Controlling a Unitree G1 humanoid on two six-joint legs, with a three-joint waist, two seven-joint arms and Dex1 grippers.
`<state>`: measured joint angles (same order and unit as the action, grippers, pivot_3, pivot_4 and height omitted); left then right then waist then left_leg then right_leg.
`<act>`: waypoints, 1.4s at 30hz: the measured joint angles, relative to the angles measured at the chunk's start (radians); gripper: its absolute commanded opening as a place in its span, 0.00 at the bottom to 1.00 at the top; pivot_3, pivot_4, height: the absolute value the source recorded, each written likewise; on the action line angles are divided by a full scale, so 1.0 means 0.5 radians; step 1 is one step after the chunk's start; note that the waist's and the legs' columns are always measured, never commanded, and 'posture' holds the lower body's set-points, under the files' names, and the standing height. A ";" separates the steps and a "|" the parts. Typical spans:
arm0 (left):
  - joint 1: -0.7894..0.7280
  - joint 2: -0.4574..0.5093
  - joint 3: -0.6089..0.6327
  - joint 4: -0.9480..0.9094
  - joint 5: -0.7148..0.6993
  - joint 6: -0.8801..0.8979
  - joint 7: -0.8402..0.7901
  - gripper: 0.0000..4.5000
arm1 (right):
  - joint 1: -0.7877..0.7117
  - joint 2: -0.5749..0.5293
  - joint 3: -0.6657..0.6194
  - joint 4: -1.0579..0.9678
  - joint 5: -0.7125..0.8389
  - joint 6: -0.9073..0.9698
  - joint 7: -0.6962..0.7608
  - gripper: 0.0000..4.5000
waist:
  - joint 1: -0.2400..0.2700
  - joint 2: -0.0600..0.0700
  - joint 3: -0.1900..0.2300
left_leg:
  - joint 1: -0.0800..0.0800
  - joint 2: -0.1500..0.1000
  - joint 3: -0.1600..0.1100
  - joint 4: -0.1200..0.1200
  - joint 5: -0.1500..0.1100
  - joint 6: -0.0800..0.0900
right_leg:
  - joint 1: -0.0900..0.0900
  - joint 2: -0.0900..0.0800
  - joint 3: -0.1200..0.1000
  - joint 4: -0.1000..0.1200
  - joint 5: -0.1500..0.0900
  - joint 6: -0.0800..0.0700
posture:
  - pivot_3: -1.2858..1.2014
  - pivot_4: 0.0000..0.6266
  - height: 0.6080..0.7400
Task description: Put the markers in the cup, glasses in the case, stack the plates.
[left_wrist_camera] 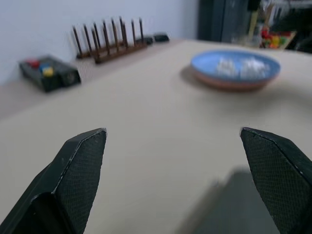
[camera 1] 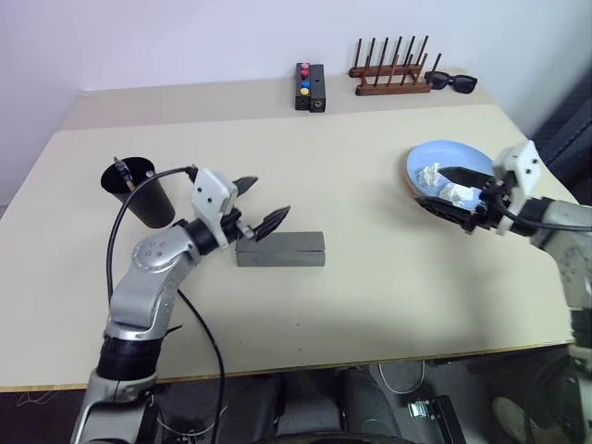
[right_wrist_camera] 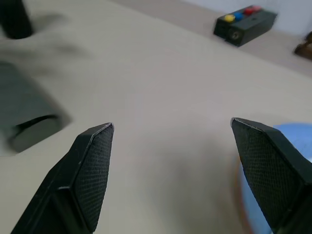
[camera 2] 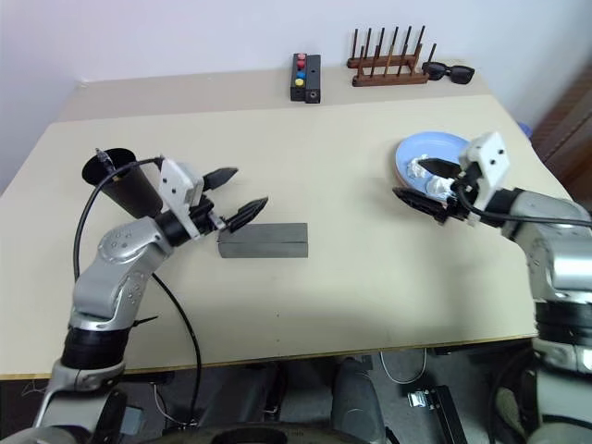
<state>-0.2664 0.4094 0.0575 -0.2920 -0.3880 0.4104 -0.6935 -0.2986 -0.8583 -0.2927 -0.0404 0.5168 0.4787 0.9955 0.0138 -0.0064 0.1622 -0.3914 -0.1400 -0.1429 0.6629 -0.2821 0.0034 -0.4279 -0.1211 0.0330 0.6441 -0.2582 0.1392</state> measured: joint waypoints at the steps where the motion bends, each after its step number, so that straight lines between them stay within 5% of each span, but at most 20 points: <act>1: 0.051 0.024 0.034 -0.033 -0.046 0.000 -0.023 1.00 | 0.092 -0.016 -0.035 -0.072 0.020 0.036 -0.004 0.87 | 0.004 0.000 0.000 | 0.000 0.000 0.000 0.001 -0.002 0.003 | 0.001 0.000 0.000 0.000 0.000 0.000 | 0.52 0.24 1.00; 16: 0.953 0.264 0.479 -0.232 -0.168 -0.390 -0.300 1.00 | 0.948 -0.027 -0.481 -0.333 -0.009 -0.097 0.025 0.87 | 0.005 0.001 -0.001 | 0.003 0.001 0.001 -0.001 -0.007 0.011 | 0.008 0.000 0.000 -0.010 0.000 0.000 | 0.52 0.24 1.00; 42: 1.260 0.357 0.554 -0.384 -0.266 -0.460 -0.340 1.00 | 0.953 0.027 -0.470 0.005 -0.079 -0.309 0.066 0.87 | 0.003 0.003 -0.002 | 0.003 0.003 0.002 -0.003 -0.009 0.014 | 0.014 0.001 0.000 -0.023 0.001 -0.001 | 0.52 0.24 1.00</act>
